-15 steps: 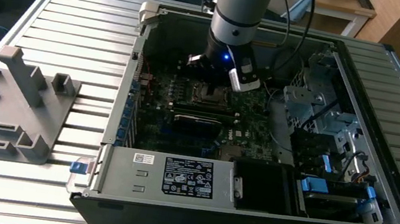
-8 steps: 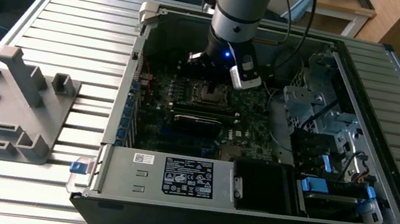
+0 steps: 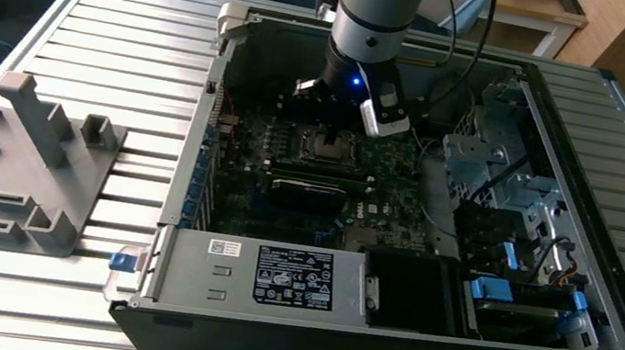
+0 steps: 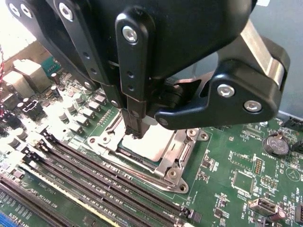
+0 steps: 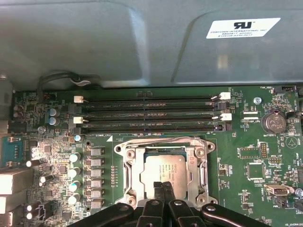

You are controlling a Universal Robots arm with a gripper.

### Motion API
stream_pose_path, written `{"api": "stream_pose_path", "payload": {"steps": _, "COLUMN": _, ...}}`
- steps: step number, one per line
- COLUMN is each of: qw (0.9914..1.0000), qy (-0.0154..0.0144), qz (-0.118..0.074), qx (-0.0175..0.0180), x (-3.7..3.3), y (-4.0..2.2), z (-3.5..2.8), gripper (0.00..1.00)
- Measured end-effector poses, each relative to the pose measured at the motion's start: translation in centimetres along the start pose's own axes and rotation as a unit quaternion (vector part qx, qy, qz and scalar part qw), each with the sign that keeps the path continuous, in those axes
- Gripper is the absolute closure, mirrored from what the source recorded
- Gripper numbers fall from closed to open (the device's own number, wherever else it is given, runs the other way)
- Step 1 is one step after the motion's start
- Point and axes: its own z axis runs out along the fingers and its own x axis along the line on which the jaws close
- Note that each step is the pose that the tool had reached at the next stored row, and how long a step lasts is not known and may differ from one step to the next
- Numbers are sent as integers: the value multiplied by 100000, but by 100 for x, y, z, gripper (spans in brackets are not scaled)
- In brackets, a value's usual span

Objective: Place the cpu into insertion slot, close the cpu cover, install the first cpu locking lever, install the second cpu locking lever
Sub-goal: 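Install the second cpu locking lever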

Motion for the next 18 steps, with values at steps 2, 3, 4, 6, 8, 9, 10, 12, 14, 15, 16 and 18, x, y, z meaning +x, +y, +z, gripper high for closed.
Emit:
{"api": "stream_pose_path", "payload": {"steps": 2, "qw": 100000, "qy": 1, "qz": 2, "qx": 94, "x": -3, "y": 1, "z": -1, "gripper": 90}}
{"api": "stream_pose_path", "payload": {"steps": 3, "qw": 100000, "qy": -7, "qz": 44, "qx": 278, "x": -11, "y": 3, "z": -1, "gripper": 90}}
{"api": "stream_pose_path", "payload": {"steps": 4, "qw": 99999, "qy": -20, "qz": 104, "qx": 499, "x": -18, "y": 7, "z": 0, "gripper": 90}}
{"api": "stream_pose_path", "payload": {"steps": 6, "qw": 99996, "qy": -45, "qz": 182, "qx": 882, "x": -24, "y": 15, "z": 1, "gripper": 90}}
{"api": "stream_pose_path", "payload": {"steps": 8, "qw": 99996, "qy": -46, "qz": 187, "qx": 911, "x": -24, "y": 25, "z": 2, "gripper": 90}}
{"api": "stream_pose_path", "payload": {"steps": 9, "qw": 99996, "qy": -48, "qz": 177, "qx": 912, "x": -27, "y": 30, "z": 3, "gripper": 90}}
{"api": "stream_pose_path", "payload": {"steps": 10, "qw": 99996, "qy": -49, "qz": 174, "qx": 912, "x": -35, "y": 34, "z": 4, "gripper": 90}}
{"api": "stream_pose_path", "payload": {"steps": 12, "qw": 99996, "qy": -48, "qz": 182, "qx": 913, "x": -45, "y": 37, "z": 4, "gripper": 90}}
{"api": "stream_pose_path", "payload": {"steps": 14, "qw": 99996, "qy": -49, "qz": 188, "qx": 911, "x": -45, "y": 37, "z": 4, "gripper": 90}}
{"api": "stream_pose_path", "payload": {"steps": 15, "qw": 99996, "qy": -48, "qz": 184, "qx": 913, "x": -47, "y": 37, "z": 4, "gripper": 90}}
{"api": "stream_pose_path", "payload": {"steps": 16, "qw": 99996, "qy": -48, "qz": 185, "qx": 913, "x": -48, "y": 37, "z": 4, "gripper": 90}}
{"api": "stream_pose_path", "payload": {"steps": 18, "qw": 99996, "qy": -49, "qz": 185, "qx": 912, "x": -48, "y": 37, "z": 4, "gripper": 90}}
